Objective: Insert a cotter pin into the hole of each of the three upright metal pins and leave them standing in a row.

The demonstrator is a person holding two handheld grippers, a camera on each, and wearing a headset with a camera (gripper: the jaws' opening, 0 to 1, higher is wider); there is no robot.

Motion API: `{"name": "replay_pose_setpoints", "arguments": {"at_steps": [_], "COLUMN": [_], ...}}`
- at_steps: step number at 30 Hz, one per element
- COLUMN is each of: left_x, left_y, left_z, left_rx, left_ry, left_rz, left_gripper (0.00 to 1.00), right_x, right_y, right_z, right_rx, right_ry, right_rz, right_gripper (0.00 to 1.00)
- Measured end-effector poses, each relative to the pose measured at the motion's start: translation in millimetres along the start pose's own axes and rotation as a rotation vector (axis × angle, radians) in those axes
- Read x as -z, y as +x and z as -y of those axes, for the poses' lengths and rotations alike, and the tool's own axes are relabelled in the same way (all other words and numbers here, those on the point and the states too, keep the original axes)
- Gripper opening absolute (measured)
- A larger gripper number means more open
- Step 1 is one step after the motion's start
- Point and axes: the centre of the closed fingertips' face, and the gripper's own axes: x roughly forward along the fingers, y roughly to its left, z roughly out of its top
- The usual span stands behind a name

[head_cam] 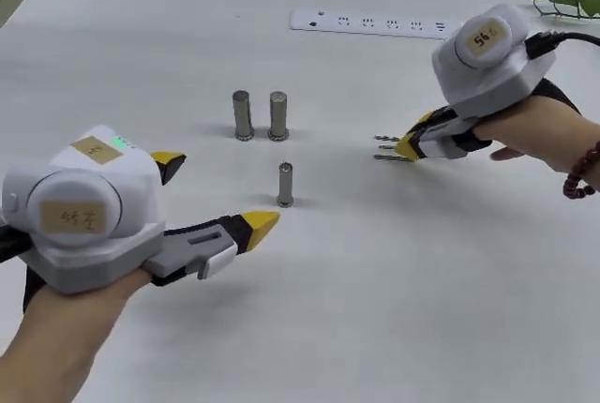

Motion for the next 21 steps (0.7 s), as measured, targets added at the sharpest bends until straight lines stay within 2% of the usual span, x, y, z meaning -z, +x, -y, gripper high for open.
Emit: {"name": "replay_pose_setpoints", "arguments": {"at_steps": [3, 5, 9, 14, 15, 21], "left_x": [1.1, 1.0, 1.7, 3.0, 3.2, 5.3], "left_y": [0.9, 1.6, 2.1, 2.3, 2.1, 1.4], "left_z": [0.7, 1.9, 4.0, 4.5, 4.7, 5.6], "left_rx": [0.002, 0.005, 0.012, 0.011, 0.012, 0.013], "left_ry": [-0.001, -0.003, 0.011, 0.014, 0.016, 0.046], "left_rz": [-0.004, -0.002, -0.007, -0.014, -0.015, -0.027], "left_gripper": [0.69, 0.68, 0.67, 0.67, 0.67, 0.67], "right_x": [3.6, 4.8, 5.8, 10.6, 7.2, 8.0], "right_y": [3.8, 5.6, 7.3, 12.9, 12.7, 13.9], "right_z": [3.1, 3.2, 6.7, 6.9, 6.2, 6.8], "right_rx": [-0.001, -0.020, -0.017, -0.043, -0.051, -0.066], "right_ry": [-0.020, -0.015, -0.019, -0.034, -0.031, -0.034], "right_rz": [-0.024, -0.032, -0.042, -0.074, -0.058, -0.083], "right_gripper": [0.06, 0.04, 0.04, 0.04, 0.03, 0.03]}}
